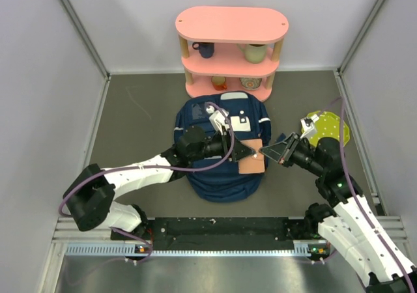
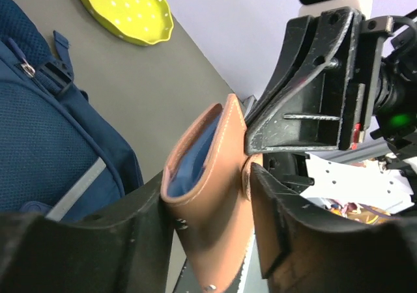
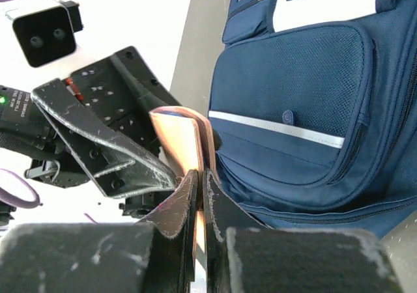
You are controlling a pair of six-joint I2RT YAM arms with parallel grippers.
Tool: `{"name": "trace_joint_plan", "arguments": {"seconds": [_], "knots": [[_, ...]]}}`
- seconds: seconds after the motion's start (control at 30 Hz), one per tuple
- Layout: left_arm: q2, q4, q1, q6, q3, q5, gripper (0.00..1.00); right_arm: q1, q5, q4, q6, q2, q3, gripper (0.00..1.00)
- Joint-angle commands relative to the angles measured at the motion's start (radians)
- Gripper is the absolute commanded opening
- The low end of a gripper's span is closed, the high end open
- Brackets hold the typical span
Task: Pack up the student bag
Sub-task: Pick up the stationery from the center of the board.
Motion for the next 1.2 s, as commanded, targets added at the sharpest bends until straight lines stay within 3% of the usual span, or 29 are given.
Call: {"name": "trace_joint_plan", "arguments": {"seconds": [0.0, 0.17, 0.2, 0.27, 0.3, 0.43, 0.67, 0.77, 0.9, 1.17], "knots": [[-0.042, 0.094, 0.018, 0.004, -0.006, 0.011, 0.40, -0.006, -0.010, 0.062, -0.012, 0.024, 0.005, 0.00], [-0.067, 0.023, 0.029, 0.039, 0.018, 0.006, 0.08, -0.004, -0.017, 0.099, -0.012, 0.062, 0.000, 0.00], [-0.059, 0.031, 0.029, 0.034, 0.018, 0.008, 0.00, -0.004, -0.008, 0.097, -0.012, 0.068, -0.001, 0.12], [-0.050, 0.052, 0.027, 0.013, 0.020, 0.008, 0.00, -0.006, 0.009, 0.093, -0.016, 0.090, -0.003, 0.32], [-0.042, 0.054, 0.029, 0.008, 0.022, 0.008, 0.00, -0.004, 0.010, 0.087, -0.022, 0.096, 0.000, 0.49], [-0.065, 0.038, 0.030, 0.013, 0.017, -0.010, 0.00, -0.006, 0.020, 0.056, -0.041, 0.108, 0.013, 0.73], [-0.170, -0.022, 0.049, 0.031, -0.015, -0.089, 0.00, -0.006, 0.021, 0.031, -0.076, 0.015, -0.016, 0.83], [-0.185, -0.020, 0.055, 0.030, -0.017, -0.084, 0.00, -0.006, -0.051, 0.083, -0.072, 0.005, -0.047, 0.84], [-0.187, -0.006, 0.060, 0.024, -0.011, -0.075, 0.00, -0.006, -0.207, 0.264, 0.002, 0.018, -0.104, 0.84], [-0.147, 0.084, 0.063, -0.024, -0.011, 0.014, 0.00, -0.006, -0.302, 0.516, 0.106, 0.088, -0.156, 0.84]]}}
